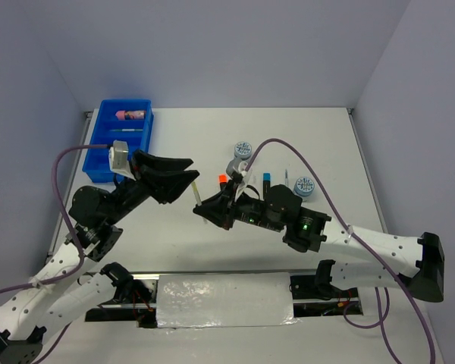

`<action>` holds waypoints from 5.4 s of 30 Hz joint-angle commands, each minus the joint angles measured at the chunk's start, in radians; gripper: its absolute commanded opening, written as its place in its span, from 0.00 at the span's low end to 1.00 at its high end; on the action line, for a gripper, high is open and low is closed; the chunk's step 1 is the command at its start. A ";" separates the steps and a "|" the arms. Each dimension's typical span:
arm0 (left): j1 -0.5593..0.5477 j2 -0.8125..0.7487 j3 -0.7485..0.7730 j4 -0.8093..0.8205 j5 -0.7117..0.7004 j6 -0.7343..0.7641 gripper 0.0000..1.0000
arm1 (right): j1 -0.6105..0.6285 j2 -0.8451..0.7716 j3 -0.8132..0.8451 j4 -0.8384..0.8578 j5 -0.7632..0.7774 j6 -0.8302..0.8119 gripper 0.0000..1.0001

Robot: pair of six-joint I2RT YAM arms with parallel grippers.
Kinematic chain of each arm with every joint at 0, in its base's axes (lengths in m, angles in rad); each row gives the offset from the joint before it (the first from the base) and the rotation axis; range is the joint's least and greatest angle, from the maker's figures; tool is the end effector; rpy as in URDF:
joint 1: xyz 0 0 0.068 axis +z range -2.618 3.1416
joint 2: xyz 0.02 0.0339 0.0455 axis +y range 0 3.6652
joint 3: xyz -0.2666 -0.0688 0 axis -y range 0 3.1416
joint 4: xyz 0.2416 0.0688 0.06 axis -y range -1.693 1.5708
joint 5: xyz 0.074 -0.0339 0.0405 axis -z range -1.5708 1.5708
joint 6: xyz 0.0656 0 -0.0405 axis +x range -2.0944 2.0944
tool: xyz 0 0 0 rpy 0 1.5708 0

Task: Sort the stationery into containers
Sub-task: Close the pen cap on the pen, then place the pen in the storage box, then pick up the pen from the center of the board.

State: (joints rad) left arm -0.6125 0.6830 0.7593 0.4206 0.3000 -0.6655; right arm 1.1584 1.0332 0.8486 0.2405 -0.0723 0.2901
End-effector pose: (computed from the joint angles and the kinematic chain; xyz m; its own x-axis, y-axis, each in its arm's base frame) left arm 0.1277 -0.1134 0.4251 -0.1636 -0.6060 -0.7785 0.8401 0.3282 -0.4320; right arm 0.1044 0.2504 0.3649 -0.2482 0.1445 -0.9579 -0.9097 0.3051 0.2817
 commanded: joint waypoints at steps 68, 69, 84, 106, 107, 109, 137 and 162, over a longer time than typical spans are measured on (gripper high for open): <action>0.333 0.406 0.233 -0.431 -0.814 -0.370 0.00 | -0.140 -0.241 -0.098 -0.317 0.416 0.152 1.00; 0.388 0.449 0.241 -0.363 -0.718 -0.396 0.00 | -0.141 -0.260 -0.106 -0.332 0.419 0.150 1.00; 0.793 1.104 0.442 0.156 -0.506 -0.445 0.03 | -0.152 -0.299 -0.260 -0.287 0.243 0.179 1.00; 0.804 1.368 0.495 0.365 -0.527 -0.394 0.23 | -0.152 -0.243 -0.230 -0.265 0.167 0.119 1.00; 0.803 1.375 0.486 0.377 -0.529 -0.398 0.25 | -0.154 -0.234 -0.229 -0.265 0.158 0.113 1.00; 0.804 1.385 0.489 0.383 -0.535 -0.399 0.27 | -0.152 -0.225 -0.220 -0.270 0.154 0.107 1.00; 0.709 1.002 0.793 -0.362 -0.594 -0.238 0.99 | -0.453 0.031 -0.065 -0.543 0.293 0.176 1.00; 0.296 0.168 0.173 -1.020 -0.541 0.122 0.99 | -0.782 0.728 0.435 -0.900 0.500 0.060 0.40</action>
State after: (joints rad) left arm -0.3115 0.8581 0.9421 -0.5949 -0.2386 -0.5976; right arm 0.3897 1.7386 1.2339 -0.6033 0.3500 0.3504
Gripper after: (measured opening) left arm 0.993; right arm 0.406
